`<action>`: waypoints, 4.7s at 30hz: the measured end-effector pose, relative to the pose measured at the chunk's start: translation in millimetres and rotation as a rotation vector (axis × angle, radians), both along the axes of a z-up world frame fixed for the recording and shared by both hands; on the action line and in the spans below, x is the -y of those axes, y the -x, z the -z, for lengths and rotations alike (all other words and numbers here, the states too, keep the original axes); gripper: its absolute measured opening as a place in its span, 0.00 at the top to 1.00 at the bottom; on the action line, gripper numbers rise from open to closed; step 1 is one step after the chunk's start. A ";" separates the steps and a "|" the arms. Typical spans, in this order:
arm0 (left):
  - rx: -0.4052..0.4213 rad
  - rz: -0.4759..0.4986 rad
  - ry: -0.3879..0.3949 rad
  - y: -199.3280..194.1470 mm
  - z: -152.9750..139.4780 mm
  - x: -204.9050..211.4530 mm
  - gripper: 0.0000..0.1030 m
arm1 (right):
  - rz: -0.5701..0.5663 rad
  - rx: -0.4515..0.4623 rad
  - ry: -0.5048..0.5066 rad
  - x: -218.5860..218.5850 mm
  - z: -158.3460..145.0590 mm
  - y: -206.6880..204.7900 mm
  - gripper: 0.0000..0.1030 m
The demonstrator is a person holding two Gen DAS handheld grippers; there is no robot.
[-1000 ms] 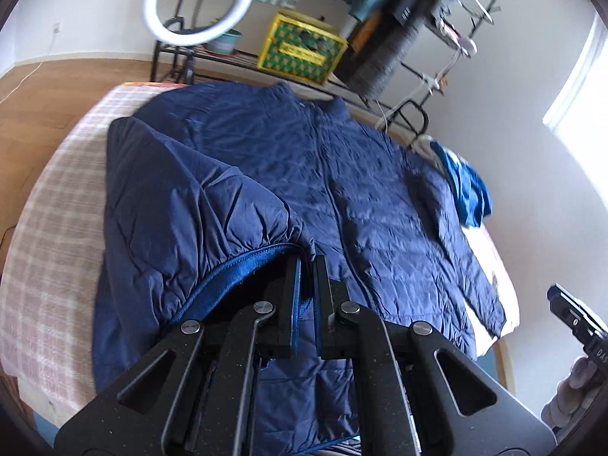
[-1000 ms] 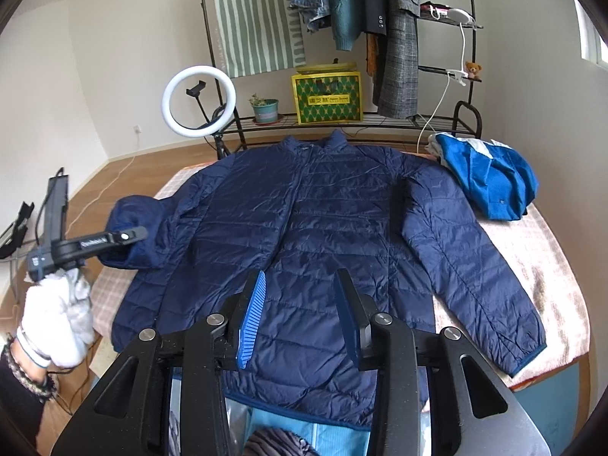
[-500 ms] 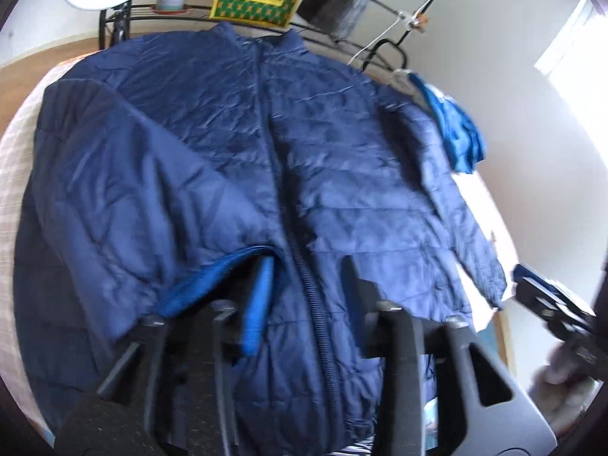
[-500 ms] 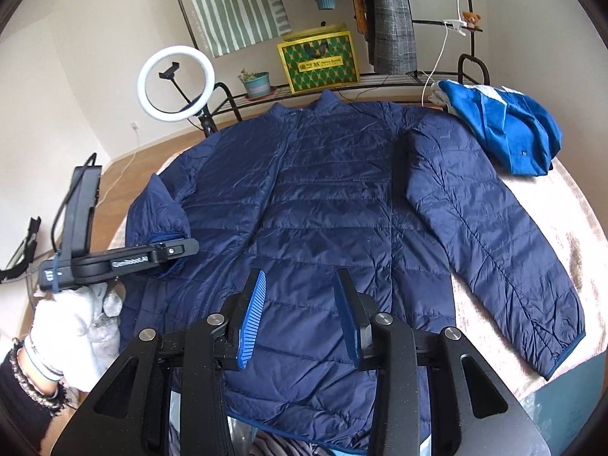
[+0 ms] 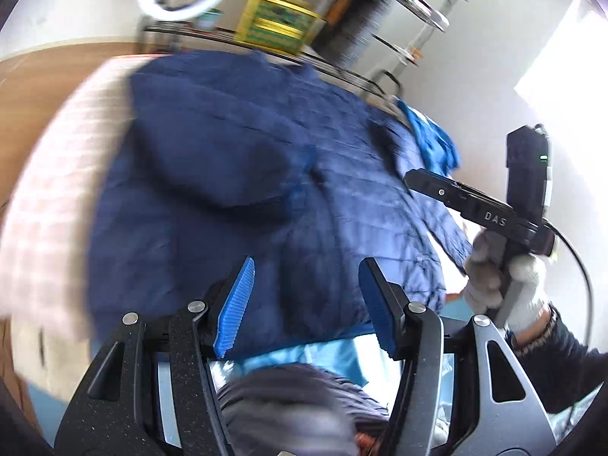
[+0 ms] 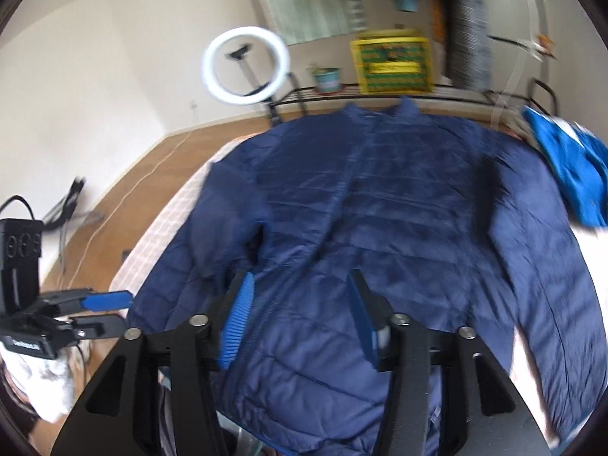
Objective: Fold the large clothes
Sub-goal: 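Open the left tool and release the folded sleeve, then grasp the other sleeve cuff with the right tool and fold it across the body, then open the right tool and release the sleeve on the jacket, then grasp the jacket side edge near the hem with the right tool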
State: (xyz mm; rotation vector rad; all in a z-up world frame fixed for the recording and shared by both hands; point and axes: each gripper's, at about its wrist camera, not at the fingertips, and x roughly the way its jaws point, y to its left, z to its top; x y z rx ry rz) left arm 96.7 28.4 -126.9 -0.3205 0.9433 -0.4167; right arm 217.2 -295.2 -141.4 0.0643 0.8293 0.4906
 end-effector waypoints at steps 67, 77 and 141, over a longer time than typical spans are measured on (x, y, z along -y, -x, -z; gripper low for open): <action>-0.004 -0.232 -0.313 -200.1 87.8 -42.9 0.43 | 0.361 -0.213 0.183 84.1 113.8 -362.4 0.78; 0.120 -0.212 -0.250 -165.9 18.6 -19.0 0.43 | 0.336 -0.138 0.046 117.2 50.8 -285.6 0.68; 0.151 -0.029 -0.186 -45.6 -22.3 86.9 0.43 | 0.878 -0.229 -0.183 404.7 92.3 86.8 0.93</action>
